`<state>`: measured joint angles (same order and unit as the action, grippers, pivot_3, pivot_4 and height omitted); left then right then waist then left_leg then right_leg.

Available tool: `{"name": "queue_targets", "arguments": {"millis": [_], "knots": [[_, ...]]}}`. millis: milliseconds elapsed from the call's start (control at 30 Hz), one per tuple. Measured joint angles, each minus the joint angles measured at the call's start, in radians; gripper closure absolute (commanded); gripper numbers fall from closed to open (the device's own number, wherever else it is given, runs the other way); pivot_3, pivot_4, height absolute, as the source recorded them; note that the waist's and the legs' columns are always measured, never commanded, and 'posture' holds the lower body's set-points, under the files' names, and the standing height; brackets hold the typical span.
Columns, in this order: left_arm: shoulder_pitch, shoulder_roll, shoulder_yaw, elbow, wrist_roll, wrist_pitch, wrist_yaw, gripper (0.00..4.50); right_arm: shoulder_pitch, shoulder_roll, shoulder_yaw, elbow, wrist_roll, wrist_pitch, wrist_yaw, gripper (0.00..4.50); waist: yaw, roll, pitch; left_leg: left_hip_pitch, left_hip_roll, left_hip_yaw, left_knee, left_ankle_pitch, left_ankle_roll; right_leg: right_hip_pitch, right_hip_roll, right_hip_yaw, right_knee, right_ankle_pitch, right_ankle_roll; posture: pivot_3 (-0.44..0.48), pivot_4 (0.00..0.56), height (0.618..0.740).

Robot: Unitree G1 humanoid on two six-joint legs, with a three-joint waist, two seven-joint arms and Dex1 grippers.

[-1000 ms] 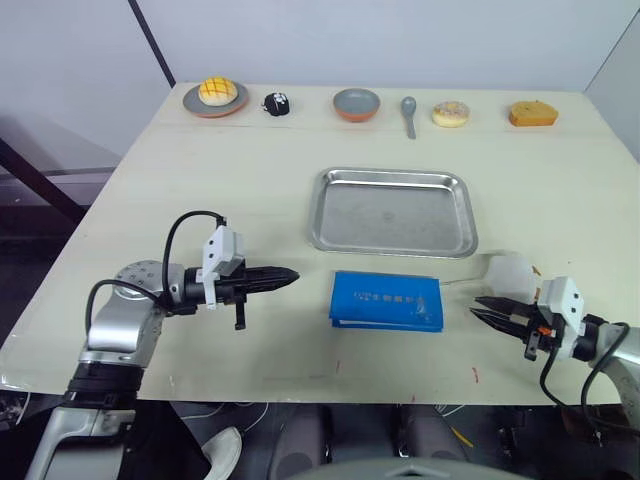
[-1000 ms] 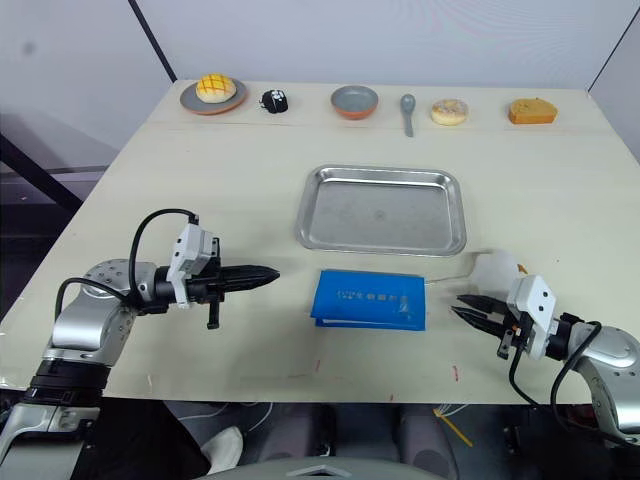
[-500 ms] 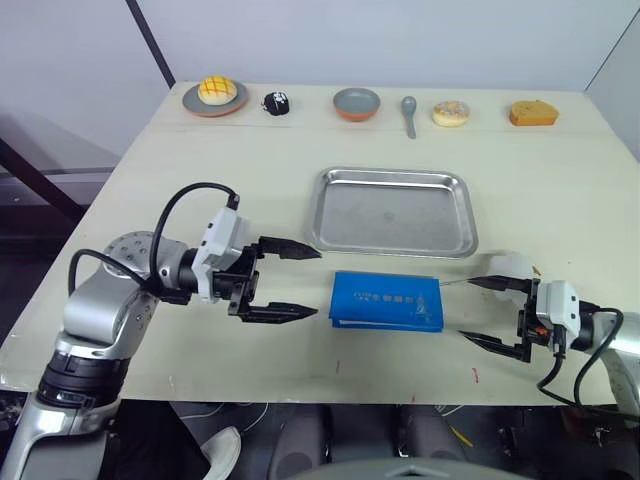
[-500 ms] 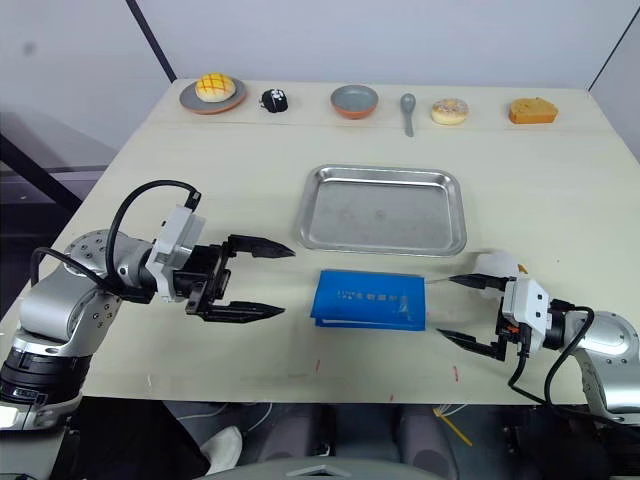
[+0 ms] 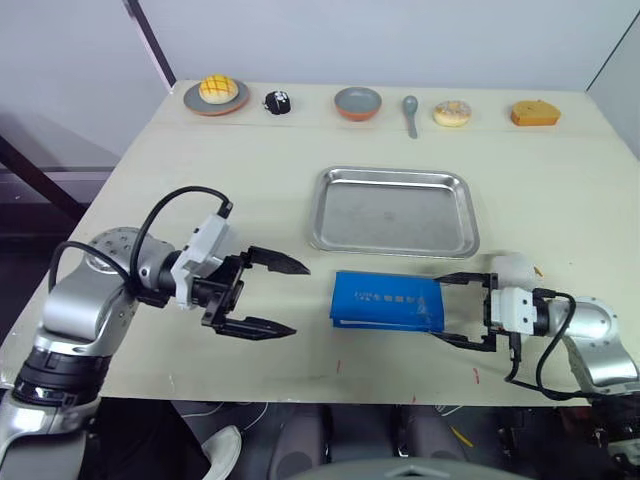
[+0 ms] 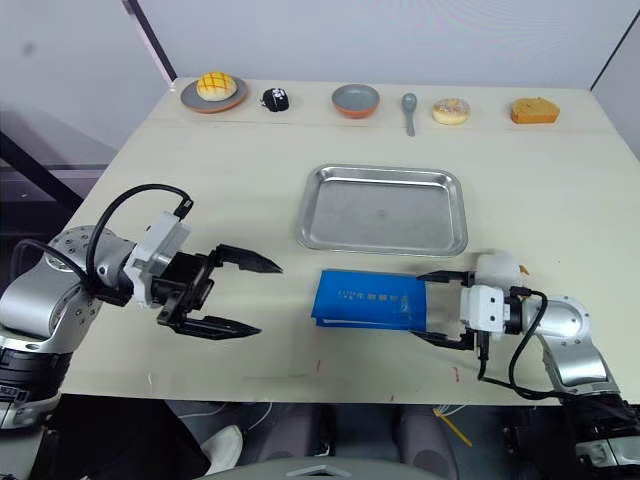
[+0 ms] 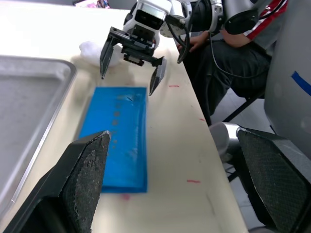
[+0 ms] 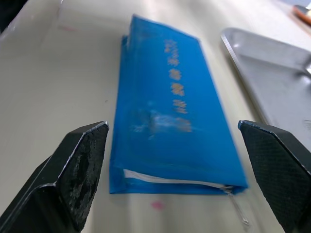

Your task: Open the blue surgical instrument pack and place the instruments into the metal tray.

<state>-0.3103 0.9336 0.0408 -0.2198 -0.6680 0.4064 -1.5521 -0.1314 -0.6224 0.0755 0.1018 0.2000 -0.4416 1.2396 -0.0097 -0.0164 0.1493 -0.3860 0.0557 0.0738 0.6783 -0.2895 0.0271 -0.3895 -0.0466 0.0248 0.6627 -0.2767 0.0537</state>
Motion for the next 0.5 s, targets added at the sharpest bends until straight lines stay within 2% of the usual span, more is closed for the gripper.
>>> {"name": "queue_targets", "arguments": {"millis": [133,200,300,333,367,400,500], "knots": [[0.001,0.002,0.002,0.003,-0.005,-0.002,-0.001,0.07,-0.042,0.014,0.030,0.059,-0.037,-0.065,-0.020,0.00,-0.001,0.000,0.000,0.000,0.000,0.000,0.000,0.000,0.000,0.000,0.000,0.000,0.000,0.000,0.000,0.000,0.150,0.732],[0.001,0.001,0.002,0.003,-0.007,-0.002,-0.001,0.00,-0.055,0.024,0.033,0.078,-0.038,-0.073,-0.032,0.50,-0.001,0.000,0.000,0.000,0.000,0.000,0.000,0.000,-0.001,0.000,0.000,0.000,0.000,0.000,0.000,0.000,0.150,0.732],[0.001,-0.003,0.002,0.003,-0.009,-0.002,-0.001,0.00,-0.067,0.028,0.044,0.098,-0.038,-0.087,-0.032,1.64,-0.001,0.000,0.000,0.000,0.000,0.000,0.000,0.001,-0.002,0.000,0.000,0.000,0.000,0.000,0.000,0.000,0.150,0.732],[0.001,-0.004,0.002,0.003,-0.010,-0.002,-0.001,0.00,-0.070,0.030,0.048,0.113,-0.037,-0.094,-0.030,1.79,-0.001,0.000,0.000,0.000,0.000,0.000,0.000,0.002,-0.004,0.000,0.000,0.000,0.000,0.000,0.000,0.000,0.150,0.732],[0.001,-0.005,0.002,0.003,-0.011,-0.002,-0.001,0.00,-0.070,0.029,0.050,0.118,-0.036,-0.101,-0.028,2.49,-0.001,0.000,0.000,0.000,0.000,0.000,0.000,0.002,-0.004,0.000,0.000,0.000,0.000,0.000,0.000,0.000,0.150,0.732],[0.001,-0.006,0.002,0.003,-0.012,-0.002,0.000,0.00,-0.071,0.029,0.054,0.119,-0.034,-0.110,-0.024,2.79,-0.001,0.000,0.000,0.000,0.000,0.000,0.000,0.002,-0.004,0.000,0.000,0.000,0.000,0.000,0.000,0.000,0.150,0.732],[0.001,-0.007,0.002,0.004,-0.012,-0.003,0.000,0.00,-0.071,0.027,0.067,0.129,-0.027,-0.119,-0.001,4.28,-0.002,0.000,0.000,0.000,0.000,0.000,0.000,0.002,-0.003,0.000,0.000,0.000,0.000,0.000,0.000,0.000,0.150,0.732]]}}
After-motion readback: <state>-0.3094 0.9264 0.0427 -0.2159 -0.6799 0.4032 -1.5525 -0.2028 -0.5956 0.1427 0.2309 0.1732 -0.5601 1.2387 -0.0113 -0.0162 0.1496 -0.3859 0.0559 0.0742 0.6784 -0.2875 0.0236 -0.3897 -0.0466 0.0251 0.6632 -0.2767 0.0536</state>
